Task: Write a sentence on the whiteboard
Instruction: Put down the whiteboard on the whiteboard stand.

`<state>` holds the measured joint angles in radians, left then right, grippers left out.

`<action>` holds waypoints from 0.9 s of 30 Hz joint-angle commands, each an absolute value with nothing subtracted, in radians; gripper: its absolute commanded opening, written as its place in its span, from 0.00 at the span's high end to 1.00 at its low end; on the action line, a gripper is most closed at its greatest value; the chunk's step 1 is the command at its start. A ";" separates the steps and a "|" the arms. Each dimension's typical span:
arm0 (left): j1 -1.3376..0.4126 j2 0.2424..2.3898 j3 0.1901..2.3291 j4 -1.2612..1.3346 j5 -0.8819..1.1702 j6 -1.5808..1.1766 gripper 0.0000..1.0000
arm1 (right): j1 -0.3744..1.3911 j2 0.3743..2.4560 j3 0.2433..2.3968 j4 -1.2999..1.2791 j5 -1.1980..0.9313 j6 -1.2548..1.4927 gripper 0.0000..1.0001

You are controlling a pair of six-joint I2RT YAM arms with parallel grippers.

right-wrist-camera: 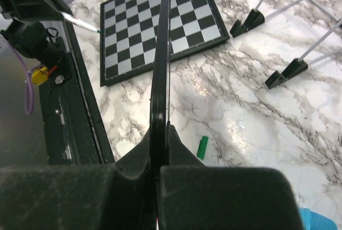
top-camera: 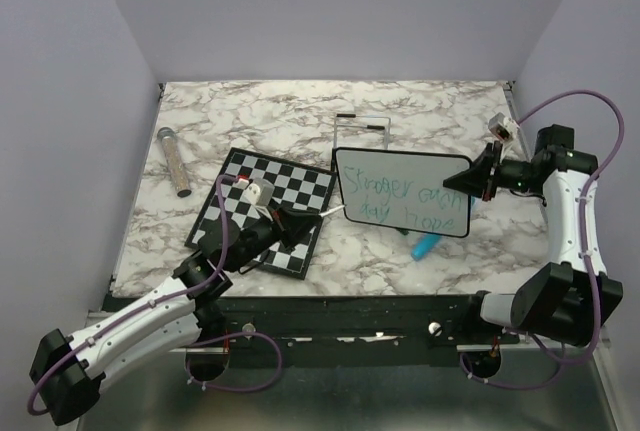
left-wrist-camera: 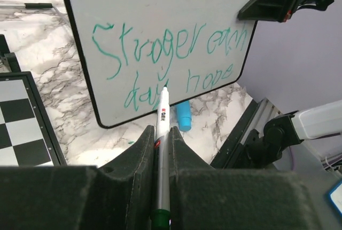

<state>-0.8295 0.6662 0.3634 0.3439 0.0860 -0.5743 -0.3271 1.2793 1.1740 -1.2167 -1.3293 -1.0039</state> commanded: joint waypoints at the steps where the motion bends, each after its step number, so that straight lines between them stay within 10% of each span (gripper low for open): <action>1: -0.822 0.617 0.321 0.256 0.058 -0.558 1.00 | -0.354 1.289 1.270 -1.290 -1.498 -1.008 1.00; 15: -0.821 0.543 0.258 0.256 0.046 -0.600 1.00 | -0.374 1.163 1.129 -0.018 -1.396 0.142 0.99; 27: -0.821 0.531 0.282 0.176 0.008 -0.604 1.00 | -0.175 1.492 1.250 0.289 -1.344 0.248 1.00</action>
